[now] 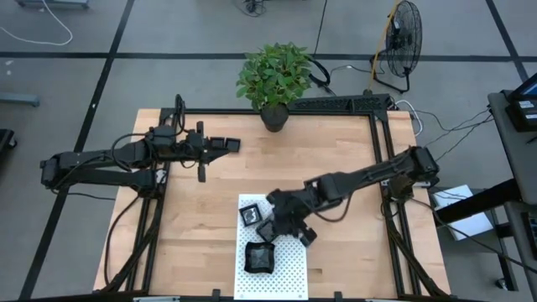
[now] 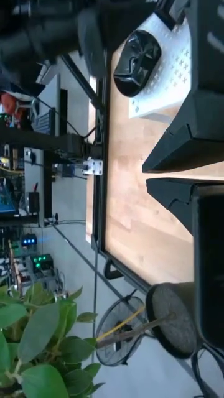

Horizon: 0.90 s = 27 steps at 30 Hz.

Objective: Pick & Place Mini shaped plates
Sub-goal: Stack the black square plate on top of the black square plate on the shelf, then stack the square plate on top of the square plate on the shelf

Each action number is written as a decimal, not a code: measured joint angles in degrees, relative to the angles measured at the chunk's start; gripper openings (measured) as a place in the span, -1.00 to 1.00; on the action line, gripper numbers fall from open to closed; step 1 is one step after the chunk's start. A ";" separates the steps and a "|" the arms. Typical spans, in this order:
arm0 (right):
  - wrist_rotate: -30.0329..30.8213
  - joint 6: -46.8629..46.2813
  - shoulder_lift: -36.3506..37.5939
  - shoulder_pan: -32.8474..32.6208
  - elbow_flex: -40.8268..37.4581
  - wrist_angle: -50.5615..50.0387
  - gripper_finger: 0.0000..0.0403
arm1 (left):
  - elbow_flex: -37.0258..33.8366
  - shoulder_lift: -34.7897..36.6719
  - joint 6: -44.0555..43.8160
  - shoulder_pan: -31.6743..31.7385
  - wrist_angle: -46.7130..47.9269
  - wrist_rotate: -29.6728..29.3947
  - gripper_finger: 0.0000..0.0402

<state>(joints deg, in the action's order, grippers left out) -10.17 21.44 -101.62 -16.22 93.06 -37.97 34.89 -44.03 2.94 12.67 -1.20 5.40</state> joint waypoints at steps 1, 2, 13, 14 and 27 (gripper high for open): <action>0.02 0.13 0.00 -0.78 0.00 -0.41 -0.20 | 0.00 0.00 -0.31 0.00 0.01 -0.02 -0.85; 0.26 0.26 0.00 -1.54 0.00 -0.76 -0.20 | 0.00 0.00 -0.51 0.00 0.01 -0.03 -0.85; 7.60 2.04 0.02 -6.95 -3.21 1.11 -0.21 | 0.00 0.00 -0.32 0.00 0.03 -0.03 -0.85; 8.46 2.67 0.02 -6.94 -4.22 2.23 -0.21 | 0.00 0.00 -0.40 0.00 0.04 -0.03 -0.85; 11.98 3.50 0.06 -7.11 -6.85 6.71 -0.26 | 0.00 0.00 -0.40 -0.01 0.10 -0.01 -0.85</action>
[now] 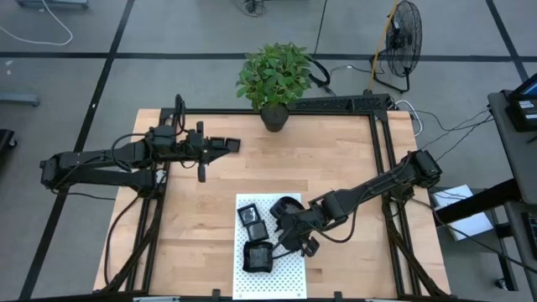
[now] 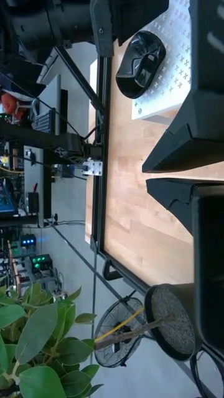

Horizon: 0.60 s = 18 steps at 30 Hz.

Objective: Pick & Place Mini shaped plates
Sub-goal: Stack the square plate on top of the square plate on the shelf

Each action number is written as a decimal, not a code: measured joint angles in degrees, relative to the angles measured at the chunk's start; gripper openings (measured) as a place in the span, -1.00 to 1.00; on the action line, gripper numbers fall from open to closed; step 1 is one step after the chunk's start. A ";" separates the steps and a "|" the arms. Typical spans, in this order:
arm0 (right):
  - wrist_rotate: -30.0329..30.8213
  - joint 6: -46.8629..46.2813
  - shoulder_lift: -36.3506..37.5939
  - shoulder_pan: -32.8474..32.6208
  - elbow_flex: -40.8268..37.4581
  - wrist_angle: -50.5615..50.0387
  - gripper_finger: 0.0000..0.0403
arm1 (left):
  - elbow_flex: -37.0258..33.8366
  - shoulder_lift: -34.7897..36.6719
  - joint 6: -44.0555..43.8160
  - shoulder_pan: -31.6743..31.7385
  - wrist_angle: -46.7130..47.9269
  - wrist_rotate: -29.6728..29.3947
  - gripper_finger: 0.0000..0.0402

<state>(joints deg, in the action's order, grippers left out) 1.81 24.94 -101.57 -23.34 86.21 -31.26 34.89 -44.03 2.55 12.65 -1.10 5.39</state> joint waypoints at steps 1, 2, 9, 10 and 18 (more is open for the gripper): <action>0.00 0.43 0.17 -0.20 -0.04 0.12 -0.26 | 0.00 0.00 0.00 0.00 0.01 0.00 -0.85; 0.02 0.88 0.41 -0.44 -0.04 0.15 -0.26 | 0.00 0.00 0.00 0.01 0.02 0.00 -0.85; 4.62 2.31 1.69 -2.32 -0.09 4.04 -0.28 | 0.00 0.00 0.00 0.01 0.02 0.00 -0.85; 6.31 2.70 2.24 -2.50 -0.08 4.94 -0.28 | 0.00 0.00 0.00 0.01 0.02 0.00 -0.85; 9.98 -6.48 10.90 -3.30 -0.12 7.43 -0.29 | 0.00 0.00 0.02 0.01 0.01 0.00 -0.85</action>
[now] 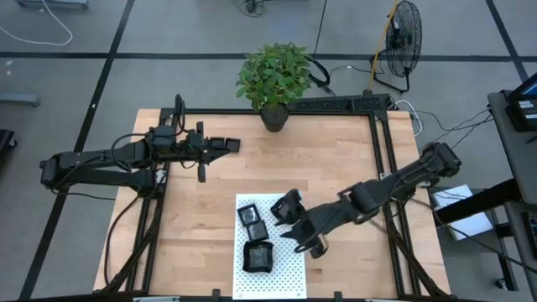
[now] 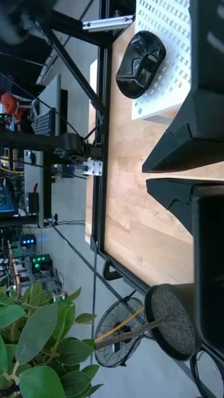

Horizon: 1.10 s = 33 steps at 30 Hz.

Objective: Pick & Place Mini shaped plates
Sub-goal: Stack the square plate on top of the square plate on the shelf

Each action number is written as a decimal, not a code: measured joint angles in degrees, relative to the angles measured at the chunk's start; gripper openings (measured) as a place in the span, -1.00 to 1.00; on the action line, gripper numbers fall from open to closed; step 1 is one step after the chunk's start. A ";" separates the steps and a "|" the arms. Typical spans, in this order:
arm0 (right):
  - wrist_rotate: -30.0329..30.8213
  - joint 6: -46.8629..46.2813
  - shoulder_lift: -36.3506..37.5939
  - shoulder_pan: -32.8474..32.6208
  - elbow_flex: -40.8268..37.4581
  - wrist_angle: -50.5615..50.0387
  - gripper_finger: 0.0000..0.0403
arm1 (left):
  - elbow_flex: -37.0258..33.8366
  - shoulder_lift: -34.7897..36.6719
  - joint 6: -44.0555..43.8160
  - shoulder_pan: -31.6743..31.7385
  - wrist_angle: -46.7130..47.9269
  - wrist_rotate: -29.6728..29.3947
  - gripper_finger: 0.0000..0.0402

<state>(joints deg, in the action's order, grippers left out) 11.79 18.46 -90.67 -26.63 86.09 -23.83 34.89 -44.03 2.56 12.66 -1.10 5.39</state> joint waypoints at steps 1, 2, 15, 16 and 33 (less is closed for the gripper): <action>-0.47 -0.93 1.33 0.00 -0.73 0.49 -0.31 | 0.00 0.00 -0.02 -0.02 0.01 0.00 -0.85; -2.05 -1.31 2.27 0.02 -1.90 1.25 -0.32 | 0.00 0.00 -0.02 -0.02 -0.01 0.01 -0.85; -2.26 -1.76 11.74 0.05 -23.94 24.05 -0.61 | 0.00 0.02 -0.01 -0.01 -0.01 0.02 -0.85; -3.37 -0.78 11.87 0.04 -25.49 26.99 -0.64 | 0.00 0.02 -0.02 -0.02 -0.01 0.02 -0.85; -13.55 5.80 -0.93 6.37 -16.81 24.37 -1.00 | 0.02 0.02 0.01 -0.02 -0.02 0.02 -0.85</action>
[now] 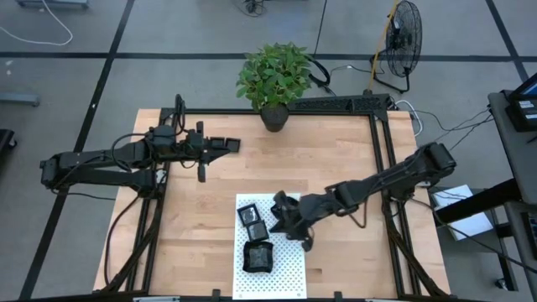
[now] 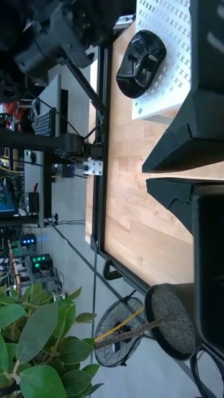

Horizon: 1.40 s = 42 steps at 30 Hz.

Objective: Pick & Place Mini shaped plates
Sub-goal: Stack the square plate on top of the square plate on the shelf

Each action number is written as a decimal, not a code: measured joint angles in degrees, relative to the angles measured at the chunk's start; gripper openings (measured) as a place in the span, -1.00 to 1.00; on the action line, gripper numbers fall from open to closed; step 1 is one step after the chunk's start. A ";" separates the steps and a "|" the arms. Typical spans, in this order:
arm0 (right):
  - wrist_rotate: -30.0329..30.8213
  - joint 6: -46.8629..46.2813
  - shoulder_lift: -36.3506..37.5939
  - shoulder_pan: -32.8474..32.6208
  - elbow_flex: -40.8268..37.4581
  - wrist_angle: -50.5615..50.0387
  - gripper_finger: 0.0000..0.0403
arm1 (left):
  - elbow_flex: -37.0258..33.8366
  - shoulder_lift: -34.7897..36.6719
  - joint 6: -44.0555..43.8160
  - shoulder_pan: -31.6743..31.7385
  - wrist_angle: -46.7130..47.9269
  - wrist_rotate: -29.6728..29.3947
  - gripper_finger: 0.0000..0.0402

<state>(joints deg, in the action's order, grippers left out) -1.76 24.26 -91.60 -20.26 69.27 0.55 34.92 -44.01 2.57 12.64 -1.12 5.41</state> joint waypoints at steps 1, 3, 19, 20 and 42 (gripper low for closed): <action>0.00 0.78 -1.12 0.22 1.48 -0.73 -1.00 | 0.00 -0.01 -0.02 0.00 0.00 -0.02 -0.85; 0.04 1.94 -3.15 0.51 4.43 -2.60 -1.00 | 0.00 0.00 -0.01 0.00 0.00 -0.01 -0.85; 0.01 7.61 -13.70 1.73 13.97 -2.47 -0.94 | 0.00 0.00 0.00 0.01 -0.01 -0.02 -0.85; 0.01 7.68 -13.59 1.89 14.05 -2.31 -0.95 | 0.00 0.00 0.00 0.00 0.00 -0.02 -0.85; 0.74 1.89 -13.41 0.90 14.14 -14.97 -1.00 | 0.00 0.00 0.00 0.00 0.00 -0.02 -0.85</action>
<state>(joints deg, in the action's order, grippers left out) -1.02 26.15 -105.01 -19.37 83.42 -14.43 34.92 -44.01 2.57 12.64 -1.13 5.39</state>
